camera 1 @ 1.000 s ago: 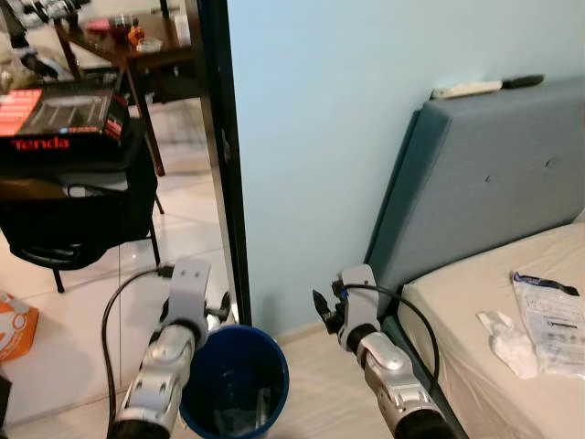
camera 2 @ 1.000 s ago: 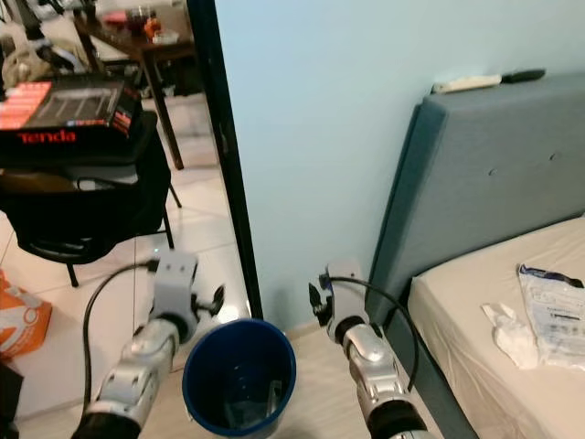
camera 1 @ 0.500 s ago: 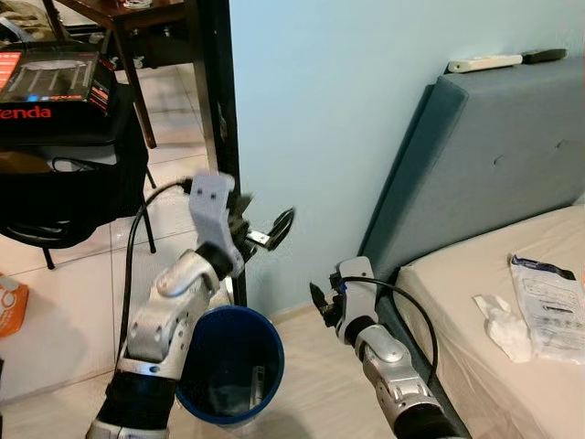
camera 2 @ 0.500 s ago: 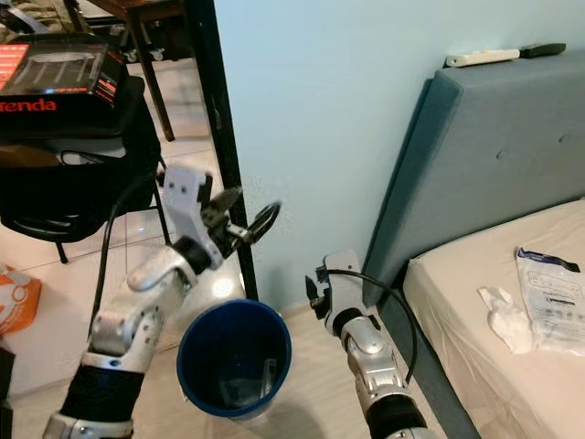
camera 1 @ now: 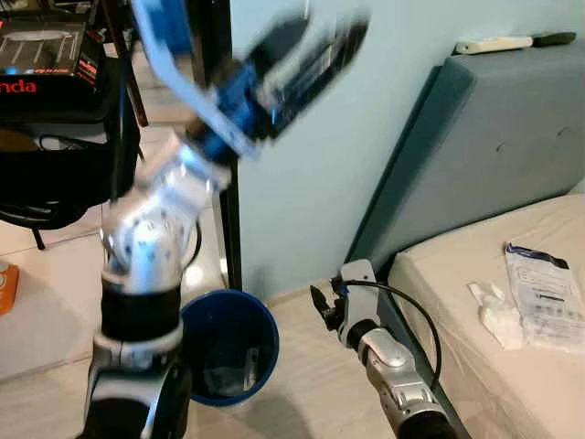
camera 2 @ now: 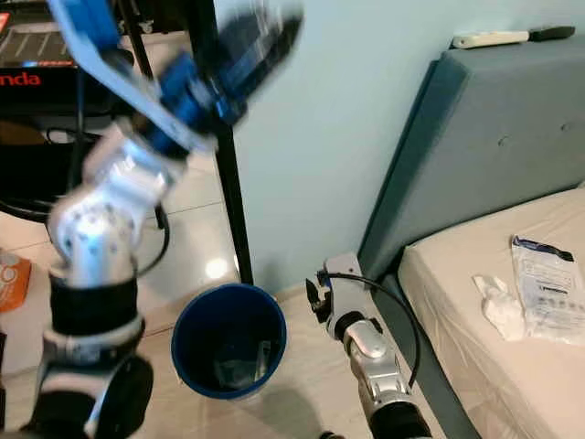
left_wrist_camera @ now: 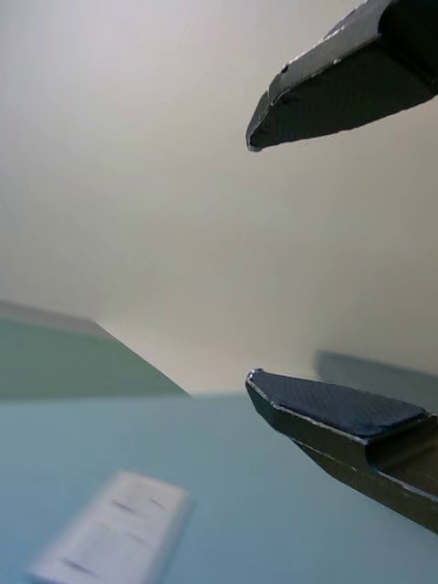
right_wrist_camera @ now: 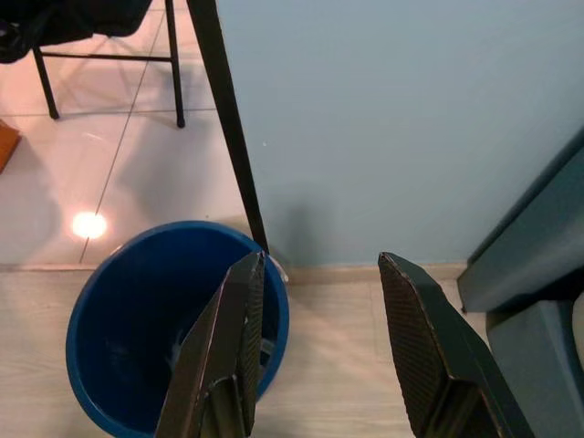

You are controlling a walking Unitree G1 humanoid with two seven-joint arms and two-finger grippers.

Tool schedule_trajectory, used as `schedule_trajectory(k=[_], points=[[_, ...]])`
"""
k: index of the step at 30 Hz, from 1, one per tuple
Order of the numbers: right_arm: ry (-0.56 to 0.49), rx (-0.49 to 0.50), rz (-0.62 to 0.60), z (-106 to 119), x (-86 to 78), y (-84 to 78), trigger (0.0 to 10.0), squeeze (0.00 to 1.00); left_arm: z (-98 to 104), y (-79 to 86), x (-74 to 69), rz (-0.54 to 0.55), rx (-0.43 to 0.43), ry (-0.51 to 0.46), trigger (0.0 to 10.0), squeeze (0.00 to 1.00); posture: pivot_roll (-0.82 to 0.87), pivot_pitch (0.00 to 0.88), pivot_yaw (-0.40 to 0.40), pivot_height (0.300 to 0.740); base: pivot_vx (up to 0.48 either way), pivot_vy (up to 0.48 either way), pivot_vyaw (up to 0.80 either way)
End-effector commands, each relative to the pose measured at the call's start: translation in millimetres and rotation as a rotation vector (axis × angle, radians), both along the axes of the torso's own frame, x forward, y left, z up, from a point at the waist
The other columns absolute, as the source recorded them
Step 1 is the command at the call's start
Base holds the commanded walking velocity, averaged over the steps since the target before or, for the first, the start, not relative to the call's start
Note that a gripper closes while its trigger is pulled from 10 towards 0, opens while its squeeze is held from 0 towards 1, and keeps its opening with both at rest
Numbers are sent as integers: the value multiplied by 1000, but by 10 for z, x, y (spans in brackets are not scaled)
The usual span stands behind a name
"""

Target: Clean up the room

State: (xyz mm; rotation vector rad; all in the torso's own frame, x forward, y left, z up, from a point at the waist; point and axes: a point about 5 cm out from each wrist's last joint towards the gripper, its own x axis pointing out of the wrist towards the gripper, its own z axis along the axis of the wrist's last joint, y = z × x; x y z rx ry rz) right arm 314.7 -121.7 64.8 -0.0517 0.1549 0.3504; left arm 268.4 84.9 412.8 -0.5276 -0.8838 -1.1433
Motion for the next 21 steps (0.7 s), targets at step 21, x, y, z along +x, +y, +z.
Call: schedule_trajectory(k=[21], points=[[34, 14, -8, -49, -75, -21, 10000, 0, 497, 111, -241, -222, -155, -46, 10000, 0, 13, 253, -73, 738, 0, 0, 0]])
